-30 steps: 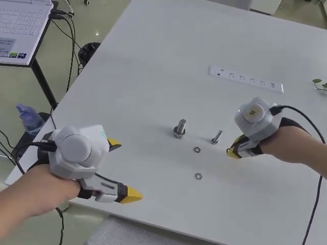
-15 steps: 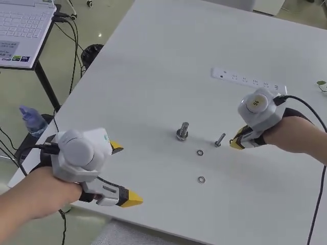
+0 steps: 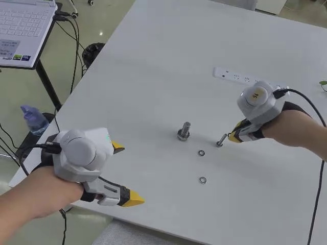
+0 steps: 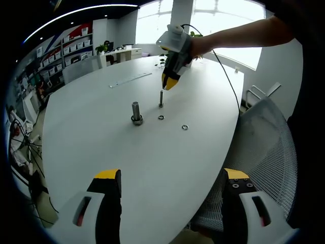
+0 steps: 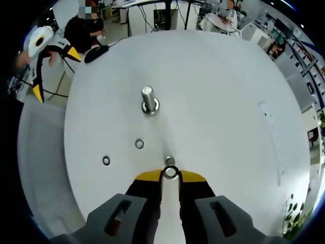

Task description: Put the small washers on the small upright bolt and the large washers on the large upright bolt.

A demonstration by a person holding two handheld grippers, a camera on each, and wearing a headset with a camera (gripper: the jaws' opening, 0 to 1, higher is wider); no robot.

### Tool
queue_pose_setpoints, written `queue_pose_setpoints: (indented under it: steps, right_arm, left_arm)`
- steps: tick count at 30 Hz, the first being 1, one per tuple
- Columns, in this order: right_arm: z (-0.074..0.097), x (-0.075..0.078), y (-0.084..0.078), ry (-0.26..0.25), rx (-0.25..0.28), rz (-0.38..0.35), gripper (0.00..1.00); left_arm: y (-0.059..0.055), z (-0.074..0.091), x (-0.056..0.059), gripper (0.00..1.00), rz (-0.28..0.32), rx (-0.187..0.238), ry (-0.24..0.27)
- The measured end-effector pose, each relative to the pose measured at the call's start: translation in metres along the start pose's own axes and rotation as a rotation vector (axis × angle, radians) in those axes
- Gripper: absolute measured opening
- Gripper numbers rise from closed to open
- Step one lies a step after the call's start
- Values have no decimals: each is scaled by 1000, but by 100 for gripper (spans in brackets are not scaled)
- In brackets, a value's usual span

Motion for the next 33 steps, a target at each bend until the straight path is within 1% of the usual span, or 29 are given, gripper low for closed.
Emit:
queue_pose_setpoints:
  steps: [4, 11, 19, 27, 33]
  right_arm:
    - [-2, 1, 4, 1, 2, -2, 13]
    - [-8, 2, 6, 3, -6, 7, 13]
    - [-13, 4, 4, 6, -21, 9, 13]
    - [-16, 5, 3, 11, -27, 10, 13]
    - [-18, 4, 3, 15, -27, 12, 13]
  left_arm:
    - [0, 1, 1, 81, 9, 14, -3]
    - [-1, 2, 0, 81, 16, 18, 0]
    - [-4, 0, -2, 80, 15, 5, -2]
    - [-2, -2, -3, 80, 19, 5, -6]
    - [-4, -2, -5, 79, 24, 1, -6]
Point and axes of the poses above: the centre of the closed fingertips' face, and the gripper's own axes: z roughly backward along the fingers, x roughly to its right, y roughly out of its top, the point moved 4 cm from there along z, roughly backward along the fingers, and after that the axes turned 9 degrees about -y, right-handed, at the moved point
